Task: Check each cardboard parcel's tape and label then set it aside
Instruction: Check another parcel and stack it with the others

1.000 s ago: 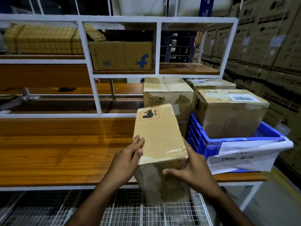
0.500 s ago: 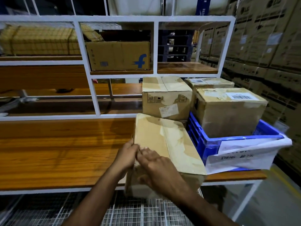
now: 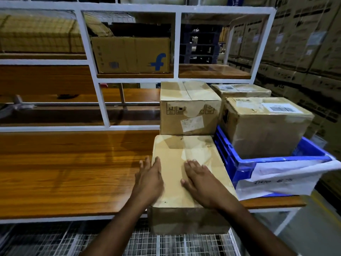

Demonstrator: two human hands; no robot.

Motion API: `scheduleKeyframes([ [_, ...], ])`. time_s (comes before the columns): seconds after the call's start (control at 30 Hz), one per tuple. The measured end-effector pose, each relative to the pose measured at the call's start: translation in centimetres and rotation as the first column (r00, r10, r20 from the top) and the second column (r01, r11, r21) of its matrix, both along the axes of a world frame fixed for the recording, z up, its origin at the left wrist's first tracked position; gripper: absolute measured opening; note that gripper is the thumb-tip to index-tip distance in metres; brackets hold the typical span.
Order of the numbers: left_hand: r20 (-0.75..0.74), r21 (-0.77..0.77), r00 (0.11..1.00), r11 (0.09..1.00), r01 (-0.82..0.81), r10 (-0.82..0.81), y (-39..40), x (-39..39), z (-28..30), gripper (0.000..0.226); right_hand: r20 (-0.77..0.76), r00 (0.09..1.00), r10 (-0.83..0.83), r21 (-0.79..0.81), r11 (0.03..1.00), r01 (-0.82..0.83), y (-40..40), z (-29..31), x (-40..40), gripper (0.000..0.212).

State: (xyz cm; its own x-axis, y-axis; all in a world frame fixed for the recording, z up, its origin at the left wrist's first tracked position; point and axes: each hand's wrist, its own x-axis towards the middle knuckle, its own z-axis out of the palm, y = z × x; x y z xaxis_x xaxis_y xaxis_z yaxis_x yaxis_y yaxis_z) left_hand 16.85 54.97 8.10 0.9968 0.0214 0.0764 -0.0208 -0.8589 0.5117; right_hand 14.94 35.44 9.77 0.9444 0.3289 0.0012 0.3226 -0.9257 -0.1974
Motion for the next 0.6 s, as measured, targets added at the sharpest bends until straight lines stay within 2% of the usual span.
scheduleKeyframes([
  [0.07,0.061,0.214,0.996,0.976,0.049,-0.063,-0.7,1.5,0.5,0.062,0.006,0.998,-0.057,-0.038,0.998,0.057,-0.1,0.1,1.9,0.07],
  [0.13,0.086,0.341,0.983,0.932,0.126,-0.164,-1.3,3.4,0.9,0.058,0.02,0.998,-0.065,-0.067,0.996,0.066,0.0,0.1,4.2,0.071],
  [0.33,-0.017,0.363,0.949,0.882,0.3,-0.315,-4.5,8.8,2.5,0.056,0.021,0.999,-0.043,-0.113,0.993,0.045,0.4,-0.2,10.8,0.068],
  [0.6,0.003,0.433,0.936,0.844,0.317,-0.353,-5.3,10.9,2.2,0.061,0.042,0.999,-0.013,-0.105,0.994,0.018,0.3,-0.6,13.1,0.063],
])
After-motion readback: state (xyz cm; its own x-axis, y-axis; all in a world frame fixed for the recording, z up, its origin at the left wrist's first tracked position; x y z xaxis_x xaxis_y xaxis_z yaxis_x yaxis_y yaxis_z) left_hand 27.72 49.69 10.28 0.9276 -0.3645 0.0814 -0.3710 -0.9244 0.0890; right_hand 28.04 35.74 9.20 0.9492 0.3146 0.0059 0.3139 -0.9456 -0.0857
